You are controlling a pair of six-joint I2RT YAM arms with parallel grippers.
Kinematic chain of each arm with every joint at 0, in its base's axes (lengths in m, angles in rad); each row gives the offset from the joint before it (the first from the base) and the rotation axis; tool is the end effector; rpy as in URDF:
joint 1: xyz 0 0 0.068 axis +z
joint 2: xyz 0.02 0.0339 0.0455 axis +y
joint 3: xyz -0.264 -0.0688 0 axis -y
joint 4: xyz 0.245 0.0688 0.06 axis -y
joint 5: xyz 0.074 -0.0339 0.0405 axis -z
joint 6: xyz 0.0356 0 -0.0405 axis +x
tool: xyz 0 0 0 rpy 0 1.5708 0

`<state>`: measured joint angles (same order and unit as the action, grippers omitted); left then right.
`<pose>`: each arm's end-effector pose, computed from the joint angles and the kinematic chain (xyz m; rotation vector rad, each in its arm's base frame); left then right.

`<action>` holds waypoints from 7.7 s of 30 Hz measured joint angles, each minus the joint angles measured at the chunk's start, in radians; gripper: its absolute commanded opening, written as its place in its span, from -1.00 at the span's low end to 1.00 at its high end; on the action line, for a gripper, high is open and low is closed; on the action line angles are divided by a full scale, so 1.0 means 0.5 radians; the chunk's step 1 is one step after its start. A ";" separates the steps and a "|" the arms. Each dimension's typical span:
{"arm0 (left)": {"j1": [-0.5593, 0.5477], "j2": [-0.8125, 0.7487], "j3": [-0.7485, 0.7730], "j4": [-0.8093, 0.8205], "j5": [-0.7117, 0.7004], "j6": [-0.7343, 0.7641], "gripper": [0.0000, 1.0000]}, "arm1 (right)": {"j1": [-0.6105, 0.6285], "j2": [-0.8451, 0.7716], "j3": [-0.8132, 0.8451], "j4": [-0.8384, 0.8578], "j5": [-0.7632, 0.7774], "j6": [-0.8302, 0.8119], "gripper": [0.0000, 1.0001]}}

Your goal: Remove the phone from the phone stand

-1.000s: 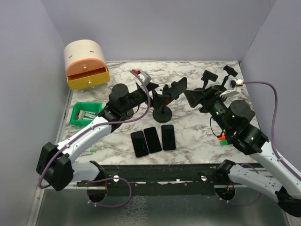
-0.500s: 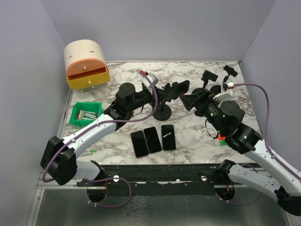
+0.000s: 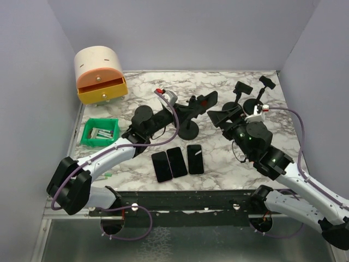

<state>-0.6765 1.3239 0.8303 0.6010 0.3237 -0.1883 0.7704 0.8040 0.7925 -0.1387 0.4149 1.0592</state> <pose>0.2321 -0.2009 0.3178 0.6336 1.4037 -0.9317 0.1448 0.1205 0.3448 0.5764 1.7191 0.9869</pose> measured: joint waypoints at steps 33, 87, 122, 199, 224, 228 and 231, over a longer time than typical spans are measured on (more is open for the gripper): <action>0.002 0.020 -0.187 0.336 -0.117 -0.097 -1.00 | -0.745 0.711 -0.114 1.164 -1.128 0.340 0.99; -0.019 0.060 -0.237 0.298 -0.107 -0.078 -1.00 | -0.861 0.893 -0.053 1.319 -1.411 0.128 0.99; -0.048 0.219 -0.211 0.276 -0.065 -0.134 -1.00 | -0.842 0.932 0.485 0.519 -1.491 -0.827 0.86; -0.027 0.146 0.036 0.100 -0.187 -0.003 -1.00 | -0.271 1.088 1.127 -0.426 -0.531 -1.685 -1.00; 0.275 0.330 -0.167 0.845 0.329 -0.958 -1.00 | -0.204 0.961 0.861 -0.095 -0.420 -1.544 -0.99; 0.285 0.385 -0.172 0.964 0.403 -1.074 -1.00 | -0.211 0.885 0.754 -0.005 -0.433 -1.530 -1.00; 0.298 0.420 -0.171 1.039 0.455 -1.151 -1.00 | -0.224 0.847 0.699 0.047 -0.467 -1.524 -1.00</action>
<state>-0.5274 1.5337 0.7448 1.1206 0.5510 -0.7639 0.6582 1.2274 1.1419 -0.1150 0.1814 0.2970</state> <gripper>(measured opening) 0.236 0.767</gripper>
